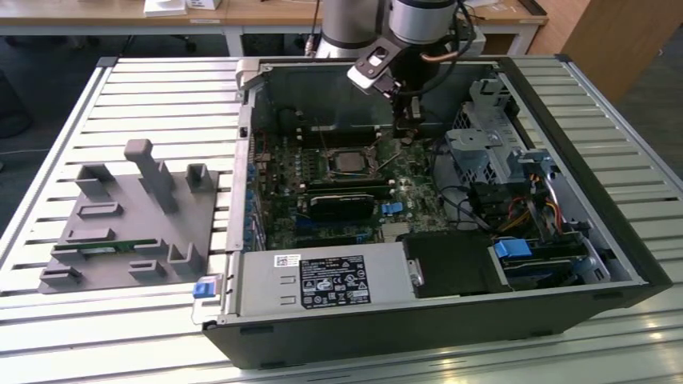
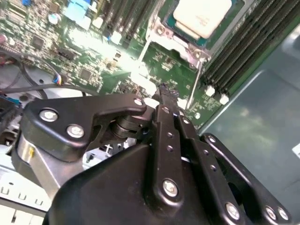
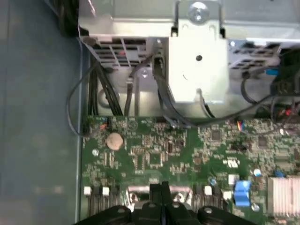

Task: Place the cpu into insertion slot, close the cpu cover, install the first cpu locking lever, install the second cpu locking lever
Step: 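Close the cpu cover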

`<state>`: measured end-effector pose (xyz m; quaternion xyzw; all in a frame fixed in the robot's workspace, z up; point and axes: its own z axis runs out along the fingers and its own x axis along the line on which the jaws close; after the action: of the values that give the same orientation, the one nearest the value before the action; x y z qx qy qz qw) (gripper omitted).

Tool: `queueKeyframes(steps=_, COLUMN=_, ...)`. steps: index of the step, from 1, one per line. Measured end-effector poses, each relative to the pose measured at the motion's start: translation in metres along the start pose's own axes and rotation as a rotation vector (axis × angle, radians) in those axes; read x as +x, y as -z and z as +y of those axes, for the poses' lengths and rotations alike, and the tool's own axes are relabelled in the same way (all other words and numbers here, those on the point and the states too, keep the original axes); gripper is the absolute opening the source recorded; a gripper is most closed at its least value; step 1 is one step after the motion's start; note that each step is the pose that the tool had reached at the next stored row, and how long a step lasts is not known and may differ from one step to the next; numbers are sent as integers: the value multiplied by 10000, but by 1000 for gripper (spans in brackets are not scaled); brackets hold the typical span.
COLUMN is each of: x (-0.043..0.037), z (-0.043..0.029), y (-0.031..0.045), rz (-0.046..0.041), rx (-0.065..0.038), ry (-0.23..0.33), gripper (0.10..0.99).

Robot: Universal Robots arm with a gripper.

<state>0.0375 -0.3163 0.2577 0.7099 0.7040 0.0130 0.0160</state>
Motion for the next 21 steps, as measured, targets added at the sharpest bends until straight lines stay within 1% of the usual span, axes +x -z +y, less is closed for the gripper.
queueKeyframes(steps=2, x=20, z=61, y=-8, rz=1, rx=28, ry=-1, gripper=106)
queueKeyframes(steps=5, x=26, z=136, y=-21, rz=-3, rx=49, ry=-2, gripper=106)
queueKeyframes(steps=8, x=28, z=196, y=-34, rz=0, rx=61, ry=-4, gripper=106)
queueKeyframes(steps=19, x=29, z=198, y=-120, rz=-4, rx=64, ry=-82, gripper=106)
queueKeyframes(steps=21, x=29, z=190, y=-125, rz=-6, rx=66, ry=-84, gripper=106)
